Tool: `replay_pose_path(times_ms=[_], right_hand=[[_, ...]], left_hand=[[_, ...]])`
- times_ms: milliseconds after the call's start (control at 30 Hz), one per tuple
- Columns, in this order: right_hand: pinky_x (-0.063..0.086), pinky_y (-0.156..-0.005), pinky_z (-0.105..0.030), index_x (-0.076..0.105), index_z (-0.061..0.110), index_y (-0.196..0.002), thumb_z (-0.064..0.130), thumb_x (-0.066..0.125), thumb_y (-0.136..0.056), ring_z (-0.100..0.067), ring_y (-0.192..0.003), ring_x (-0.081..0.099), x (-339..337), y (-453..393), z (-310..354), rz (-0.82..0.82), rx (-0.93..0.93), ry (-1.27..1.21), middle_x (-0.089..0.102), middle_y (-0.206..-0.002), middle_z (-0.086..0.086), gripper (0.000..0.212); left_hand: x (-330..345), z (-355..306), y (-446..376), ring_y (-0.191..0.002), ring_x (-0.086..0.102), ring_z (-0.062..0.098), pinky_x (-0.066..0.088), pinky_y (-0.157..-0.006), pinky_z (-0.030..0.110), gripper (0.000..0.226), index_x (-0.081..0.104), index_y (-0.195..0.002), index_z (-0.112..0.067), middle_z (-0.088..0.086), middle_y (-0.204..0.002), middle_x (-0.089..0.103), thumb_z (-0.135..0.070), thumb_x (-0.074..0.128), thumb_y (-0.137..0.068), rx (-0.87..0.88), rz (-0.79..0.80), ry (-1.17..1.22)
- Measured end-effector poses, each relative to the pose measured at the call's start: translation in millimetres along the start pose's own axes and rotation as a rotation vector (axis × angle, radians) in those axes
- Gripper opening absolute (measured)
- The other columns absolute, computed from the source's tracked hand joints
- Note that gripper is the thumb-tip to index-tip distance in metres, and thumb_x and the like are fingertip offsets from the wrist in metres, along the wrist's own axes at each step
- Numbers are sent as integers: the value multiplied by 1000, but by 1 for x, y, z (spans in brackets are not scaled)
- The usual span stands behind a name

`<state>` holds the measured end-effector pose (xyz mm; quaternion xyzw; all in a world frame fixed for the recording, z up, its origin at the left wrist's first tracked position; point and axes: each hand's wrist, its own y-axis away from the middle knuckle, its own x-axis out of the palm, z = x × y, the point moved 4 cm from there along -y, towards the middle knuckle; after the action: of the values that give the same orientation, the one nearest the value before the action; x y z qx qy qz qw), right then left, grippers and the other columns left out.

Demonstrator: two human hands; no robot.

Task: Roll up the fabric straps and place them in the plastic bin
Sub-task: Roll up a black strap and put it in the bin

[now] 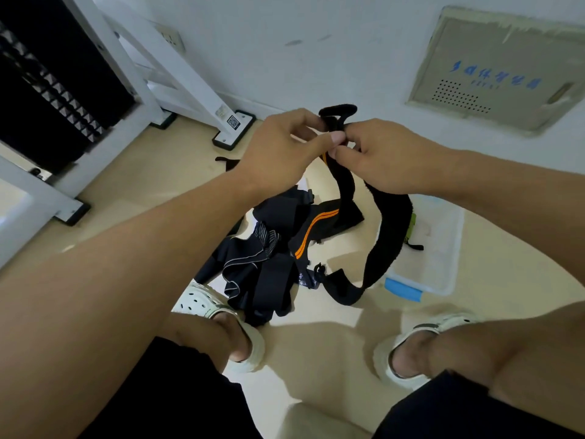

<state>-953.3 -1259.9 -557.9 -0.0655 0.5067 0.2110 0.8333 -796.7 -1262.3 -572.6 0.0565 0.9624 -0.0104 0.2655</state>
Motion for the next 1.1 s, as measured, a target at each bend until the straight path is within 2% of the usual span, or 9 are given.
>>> replay_pose_path(times_ms=[100,267,367,533,667,800,867,1000,1100], right_hand=[[30,-46,-16,55,13,-85,31,46,-105,-5,-46,42,-1,1,1,-16,-30,-100,44,-59,5,29],[23,-49,-24,47,22,-68,18,48,-106,-11,-46,28,-1,2,2,27,6,-697,34,-48,9,38],[22,-49,-26,44,19,-70,16,47,-106,-12,-46,25,2,2,6,33,24,-797,32,-48,6,36],[23,-46,-19,50,14,-77,19,47,-107,-9,-44,27,0,4,-4,94,13,-599,34,-48,6,30],[28,-49,-20,44,15,-72,28,49,-106,-5,-40,31,0,11,-26,149,34,-354,36,-44,13,37],[31,-45,-12,43,23,-69,32,50,-105,-5,-40,39,1,11,-34,70,9,-162,42,-43,14,38],[32,-44,-11,45,22,-73,33,48,-105,-7,-38,38,4,11,-32,88,-16,-125,43,-42,9,34],[34,-48,-11,46,21,-78,31,48,-105,-8,-42,42,11,12,-24,135,-96,-12,46,-44,5,29],[34,-49,-13,46,21,-79,31,48,-105,-8,-44,44,16,13,-18,160,-114,5,47,-46,4,28]], left_hand=[[2,-4,1,-80,63,-5,47,-77,11,20,78,-96,-26,-13,-90,74,-39,63,-101,149,-6,-133],[-6,-2,-1,-94,69,8,56,-91,37,26,78,-92,-15,-2,-96,74,-32,62,-102,181,-124,88],[-4,-10,0,-75,63,1,52,-76,24,20,65,-84,-24,-13,-78,68,-23,57,-103,203,-177,86],[-18,-6,-10,-75,52,9,45,-70,19,20,52,-93,-14,1,-86,57,-22,43,-109,11,-256,-41],[-54,26,-22,-97,70,29,59,-91,48,23,58,-92,-18,11,-102,69,-31,46,-106,-225,-269,10],[-51,28,-20,-67,50,10,43,-64,26,26,62,-99,-12,-4,-75,53,-33,50,-108,-191,-186,-177],[-50,22,-21,-65,48,6,42,-65,26,23,61,-98,-15,-8,-74,51,-33,51,-107,-171,-211,-175],[-46,24,-13,-68,75,16,58,-62,25,22,61,-103,-12,1,-81,74,-31,51,-108,-228,-84,52],[-43,24,-9,-85,79,27,65,-76,35,35,63,-111,-4,12,-95,79,-38,60,-103,-290,-44,259]])
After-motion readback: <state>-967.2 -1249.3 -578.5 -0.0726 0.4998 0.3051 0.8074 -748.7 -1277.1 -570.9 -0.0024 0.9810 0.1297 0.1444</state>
